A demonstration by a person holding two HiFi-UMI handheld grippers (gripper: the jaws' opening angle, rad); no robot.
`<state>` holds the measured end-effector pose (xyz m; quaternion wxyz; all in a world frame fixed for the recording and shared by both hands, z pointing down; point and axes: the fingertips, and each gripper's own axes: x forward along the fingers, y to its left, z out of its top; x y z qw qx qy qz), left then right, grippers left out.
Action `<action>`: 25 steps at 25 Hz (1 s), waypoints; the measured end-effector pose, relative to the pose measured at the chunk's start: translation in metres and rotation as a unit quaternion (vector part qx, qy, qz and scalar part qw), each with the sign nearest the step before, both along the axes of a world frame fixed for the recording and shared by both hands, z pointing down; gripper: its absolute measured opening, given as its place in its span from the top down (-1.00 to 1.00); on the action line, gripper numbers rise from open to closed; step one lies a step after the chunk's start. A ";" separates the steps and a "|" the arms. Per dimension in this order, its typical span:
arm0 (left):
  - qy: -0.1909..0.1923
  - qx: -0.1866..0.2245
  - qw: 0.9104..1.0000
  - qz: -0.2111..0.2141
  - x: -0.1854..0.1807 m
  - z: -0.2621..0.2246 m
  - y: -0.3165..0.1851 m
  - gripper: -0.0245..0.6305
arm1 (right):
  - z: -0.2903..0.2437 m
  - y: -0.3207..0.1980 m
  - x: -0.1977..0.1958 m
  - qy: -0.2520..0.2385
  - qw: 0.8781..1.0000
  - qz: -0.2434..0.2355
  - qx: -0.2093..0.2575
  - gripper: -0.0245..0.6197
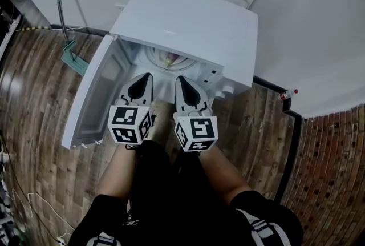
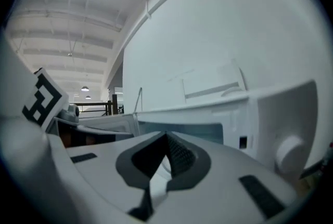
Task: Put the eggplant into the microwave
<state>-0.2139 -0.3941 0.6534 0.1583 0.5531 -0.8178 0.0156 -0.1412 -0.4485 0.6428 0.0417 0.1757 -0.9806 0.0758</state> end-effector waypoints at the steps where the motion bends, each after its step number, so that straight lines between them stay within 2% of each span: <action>1: 0.006 0.002 1.000 0.000 0.004 -0.025 0.002 0.93 | -0.026 0.001 0.002 0.001 1.000 0.001 -0.008 0.89; 9: 0.017 -0.014 1.000 0.017 0.037 -0.277 0.015 0.93 | -0.289 0.008 0.021 0.009 1.000 0.012 -0.017 0.89; 12: 0.025 -0.023 0.999 0.016 0.051 -0.345 0.025 0.93 | -0.361 0.017 0.033 0.013 1.000 0.007 -0.011 0.89; 16: 0.011 -0.007 1.000 0.015 0.065 -0.397 0.026 0.93 | -0.406 0.017 0.047 0.007 1.000 0.020 0.003 0.89; 21: -0.018 0.011 0.999 0.034 0.085 -0.433 0.023 0.93 | -0.431 0.018 0.062 -0.009 1.000 0.028 0.000 0.89; 25: -0.020 0.020 0.999 0.034 0.088 -0.448 0.025 0.93 | -0.447 0.028 0.070 -0.017 0.999 0.023 0.019 0.89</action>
